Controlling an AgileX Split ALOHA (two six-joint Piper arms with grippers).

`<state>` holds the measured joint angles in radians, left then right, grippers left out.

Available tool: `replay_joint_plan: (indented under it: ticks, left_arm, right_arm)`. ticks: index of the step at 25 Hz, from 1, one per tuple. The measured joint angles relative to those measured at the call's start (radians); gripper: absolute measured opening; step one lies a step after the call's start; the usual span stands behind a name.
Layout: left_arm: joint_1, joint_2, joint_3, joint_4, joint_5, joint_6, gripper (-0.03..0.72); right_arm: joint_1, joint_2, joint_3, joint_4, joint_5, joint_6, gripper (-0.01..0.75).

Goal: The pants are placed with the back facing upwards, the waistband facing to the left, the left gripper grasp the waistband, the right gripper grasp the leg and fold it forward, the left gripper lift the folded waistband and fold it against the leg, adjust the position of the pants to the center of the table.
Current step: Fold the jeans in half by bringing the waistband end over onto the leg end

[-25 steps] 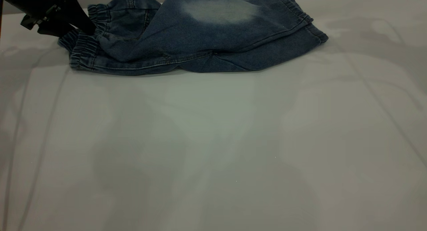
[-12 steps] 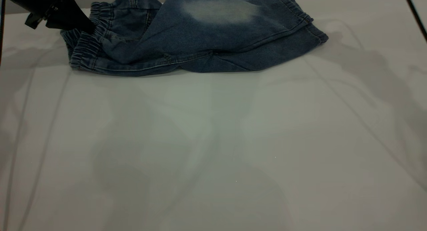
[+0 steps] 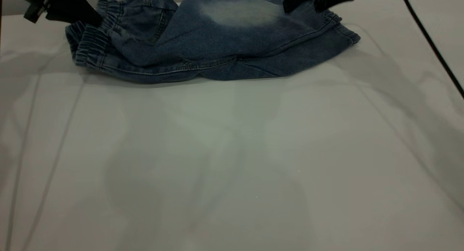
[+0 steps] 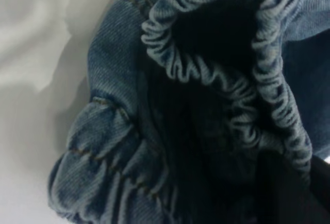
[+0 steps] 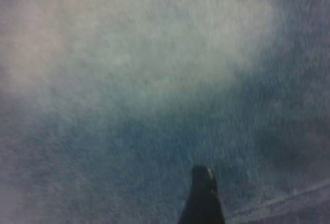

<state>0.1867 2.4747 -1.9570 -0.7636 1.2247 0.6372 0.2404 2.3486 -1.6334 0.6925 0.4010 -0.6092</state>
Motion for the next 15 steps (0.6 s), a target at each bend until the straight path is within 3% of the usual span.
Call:
replay_joint_plan:
  ticks: [7, 15]
  left_arm:
    - [0.0, -0.028, 0.0, -0.007, -0.002, -0.006, 0.073]
    - [0.0, -0.071, -0.004, -0.007, -0.002, -0.015, 0.073]
  right_arm:
    - [0.0, 0.066, 0.0, 0.001, -0.073, 0.0, 0.484]
    - [0.0, 0.116, -0.003, -0.017, -0.039, -0.001, 0.483]
